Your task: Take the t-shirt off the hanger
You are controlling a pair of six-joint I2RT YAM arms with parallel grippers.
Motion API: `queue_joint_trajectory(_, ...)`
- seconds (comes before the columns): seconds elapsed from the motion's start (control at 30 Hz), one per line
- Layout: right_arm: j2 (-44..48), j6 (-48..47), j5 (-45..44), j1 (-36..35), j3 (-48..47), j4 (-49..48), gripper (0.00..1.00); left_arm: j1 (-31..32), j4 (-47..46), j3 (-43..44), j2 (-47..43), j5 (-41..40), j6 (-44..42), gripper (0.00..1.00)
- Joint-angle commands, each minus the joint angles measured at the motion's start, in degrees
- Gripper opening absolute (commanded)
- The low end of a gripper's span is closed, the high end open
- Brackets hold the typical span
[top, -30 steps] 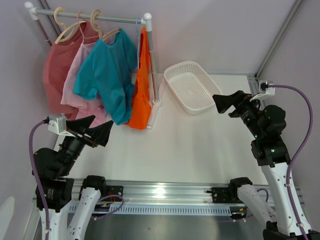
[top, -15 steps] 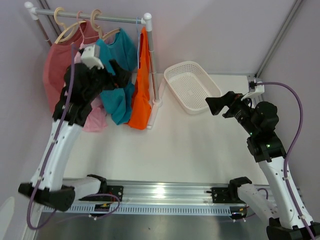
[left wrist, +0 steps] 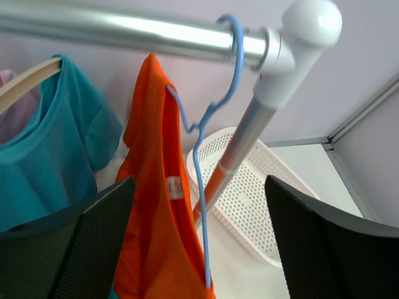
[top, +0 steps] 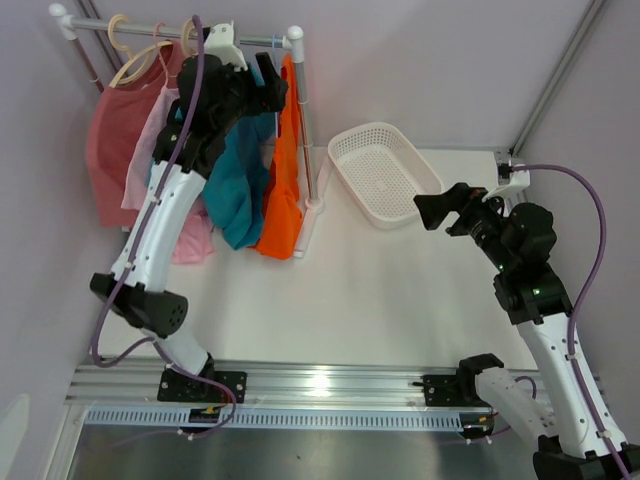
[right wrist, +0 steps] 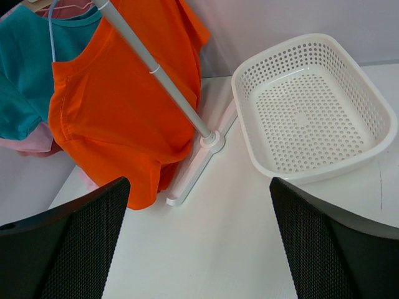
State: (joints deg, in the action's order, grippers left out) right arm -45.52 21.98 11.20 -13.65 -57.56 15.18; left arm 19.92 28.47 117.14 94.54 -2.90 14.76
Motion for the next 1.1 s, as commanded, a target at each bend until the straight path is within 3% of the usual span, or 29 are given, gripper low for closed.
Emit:
queue_joint_trajectory(0.0,-0.8,-1.0,-0.7,-0.3,-2.6,-0.5,0.99,0.6,1.7,9.7,6.0,-1.1,-2.5,0.88)
queue_joint_trajectory(0.07,-1.2,-1.4,-0.8,-0.3,-3.3,0.3,1.0,0.7,1.7,13.9,9.6,-1.6,-3.6,0.86)
queue_joint_trajectory(0.2,-1.2,-1.8,-1.3,-0.3,-4.2,0.9,1.0,1.2,1.0,18.3,14.0,-6.0,-6.5,0.69)
queue_joint_trajectory(0.27,-0.8,-1.8,-1.4,-0.3,-4.3,1.0,0.99,2.0,-0.3,17.5,14.8,-11.3,-8.6,0.67)
queue_joint_trajectory(0.37,-1.0,-1.9,-1.5,-0.2,-4.3,1.2,0.99,3.0,-2.4,17.6,15.6,-12.5,-11.9,0.64)
queue_joint_trajectory(0.47,-1.2,-1.9,-1.6,-0.2,-4.3,1.1,0.99,3.2,-3.5,17.4,16.6,-13.6,-12.3,0.27)
queue_joint_trajectory(0.5,-1.3,-1.9,-1.5,-0.2,-4.3,1.1,1.0,3.3,-3.8,17.3,16.7,-13.6,-12.3,0.08)
queue_joint_trajectory(0.53,-1.3,-1.9,-1.5,-0.2,-4.3,1.2,0.99,3.3,-4.3,17.2,16.6,-13.7,-12.2,0.01)
queue_joint_trajectory(0.63,-1.4,-1.7,-1.0,-0.2,-4.1,1.0,0.99,3.6,-7.4,13.7,13.2,-12.8,-12.7,0.01)
queue_joint_trajectory(0.77,-1.5,-1.5,0.0,-0.2,-3.8,0.9,0.99,6.0,-20.4,7.2,5.8,-15.0,-18.5,0.01)
queue_joint_trajectory(0.9,-1.4,-1.4,0.4,-0.2,-3.3,1.0,0.99,7.7,-22.2,9.9,3.7,-19.6,-24.3,0.01)
queue_joint_trajectory(1.07,-2.0,-1.5,2.3,-0.5,-3.3,1.6,0.99,9.4,-23.1,6.4,0.3,-29.8,-25.5,0.01)
